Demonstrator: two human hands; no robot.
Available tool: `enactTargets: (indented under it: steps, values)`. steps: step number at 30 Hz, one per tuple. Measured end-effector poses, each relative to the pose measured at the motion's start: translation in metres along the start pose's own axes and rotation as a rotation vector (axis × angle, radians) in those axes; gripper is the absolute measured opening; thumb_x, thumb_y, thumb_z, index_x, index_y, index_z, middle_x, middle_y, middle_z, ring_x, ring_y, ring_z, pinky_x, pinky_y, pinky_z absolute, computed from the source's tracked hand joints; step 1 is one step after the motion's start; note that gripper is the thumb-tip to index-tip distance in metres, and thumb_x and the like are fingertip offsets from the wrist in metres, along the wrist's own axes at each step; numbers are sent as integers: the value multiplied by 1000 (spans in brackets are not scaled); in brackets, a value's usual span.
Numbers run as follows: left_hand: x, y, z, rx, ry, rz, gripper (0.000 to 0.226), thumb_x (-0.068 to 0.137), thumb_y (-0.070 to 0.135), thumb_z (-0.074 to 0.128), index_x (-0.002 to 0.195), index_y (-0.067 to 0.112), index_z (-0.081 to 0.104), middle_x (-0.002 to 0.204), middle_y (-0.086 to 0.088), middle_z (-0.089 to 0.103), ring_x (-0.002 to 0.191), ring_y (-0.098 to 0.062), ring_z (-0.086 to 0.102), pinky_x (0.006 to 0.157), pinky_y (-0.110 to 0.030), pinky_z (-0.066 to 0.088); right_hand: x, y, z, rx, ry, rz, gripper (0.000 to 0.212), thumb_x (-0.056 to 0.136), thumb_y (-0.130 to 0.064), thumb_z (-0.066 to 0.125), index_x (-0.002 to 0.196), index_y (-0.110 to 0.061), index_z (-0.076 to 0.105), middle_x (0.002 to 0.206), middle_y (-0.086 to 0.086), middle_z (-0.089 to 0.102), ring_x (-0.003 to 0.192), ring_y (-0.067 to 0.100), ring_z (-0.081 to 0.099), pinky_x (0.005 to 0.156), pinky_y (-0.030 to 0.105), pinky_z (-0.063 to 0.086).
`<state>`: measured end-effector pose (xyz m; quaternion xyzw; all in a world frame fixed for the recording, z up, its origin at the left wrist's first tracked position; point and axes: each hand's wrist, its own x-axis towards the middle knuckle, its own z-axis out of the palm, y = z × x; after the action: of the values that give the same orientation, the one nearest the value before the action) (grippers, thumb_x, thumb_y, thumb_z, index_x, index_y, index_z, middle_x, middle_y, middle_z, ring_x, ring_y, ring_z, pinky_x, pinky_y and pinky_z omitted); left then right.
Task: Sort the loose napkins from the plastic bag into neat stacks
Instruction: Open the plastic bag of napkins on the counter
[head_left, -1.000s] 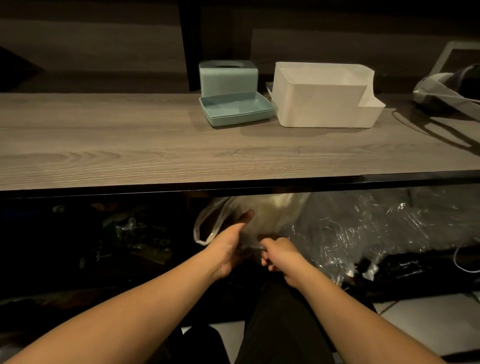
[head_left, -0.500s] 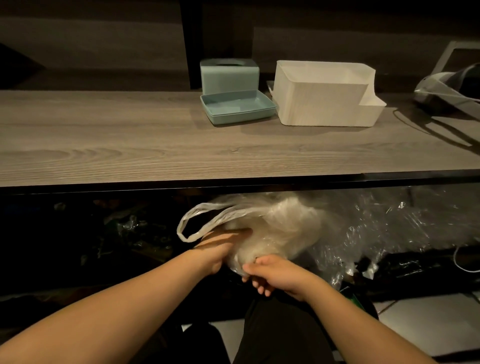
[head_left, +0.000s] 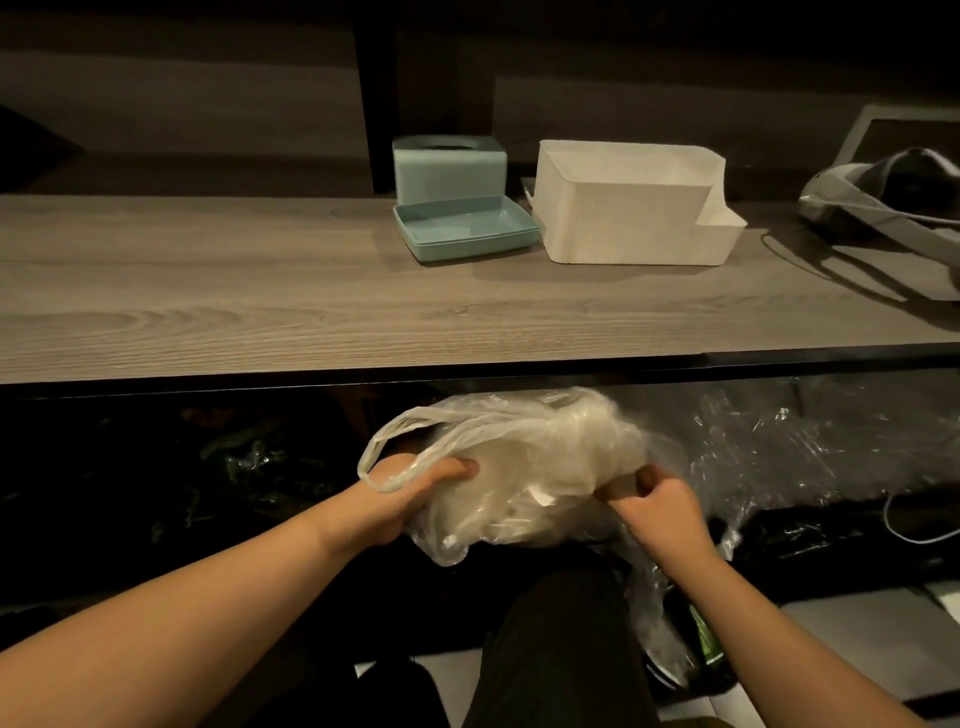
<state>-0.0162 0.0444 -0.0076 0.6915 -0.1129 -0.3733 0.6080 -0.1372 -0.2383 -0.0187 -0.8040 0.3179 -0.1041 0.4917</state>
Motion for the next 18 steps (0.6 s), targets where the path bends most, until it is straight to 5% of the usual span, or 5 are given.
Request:
enactTargets:
  steps: [6,9,13,15,18]
  values:
    - [15,8,9,-105,9,-41,40,85,27,80,117,5,74,114,-18,75,105,-30,74,79,-30,60,-15,29,-12,-226,348,-504,56,77,-42,78,60,-17,32,55,1,35,51,13,31,48,37,33]
    - [11,8,6,-160,-28,-54,47,86,26,81,126,4,70,121,-19,73,112,-34,71,93,-41,57,-23,29,-19,-286,410,-697,51,76,-61,66,64,-24,33,57,-11,33,50,4,30,44,26,32]
    - [7,13,12,-162,3,-125,66,69,24,90,127,2,67,115,-19,75,107,-35,73,97,-47,56,-24,22,-21,-375,373,-667,80,62,-64,75,118,-16,46,110,-3,43,98,19,47,85,33,47]
    - [3,17,14,-154,-42,-134,66,71,24,91,129,4,65,120,-21,73,110,-39,71,101,-54,54,-22,17,-21,-469,221,-586,112,58,-60,84,148,-25,27,139,1,30,131,27,31,113,47,29]
    - [-8,29,20,-123,-81,-106,53,78,15,83,128,4,66,118,-20,74,109,-37,72,100,-53,55,-24,6,-17,-295,28,-546,99,62,-52,89,142,-56,30,140,-23,31,135,13,31,115,37,26]
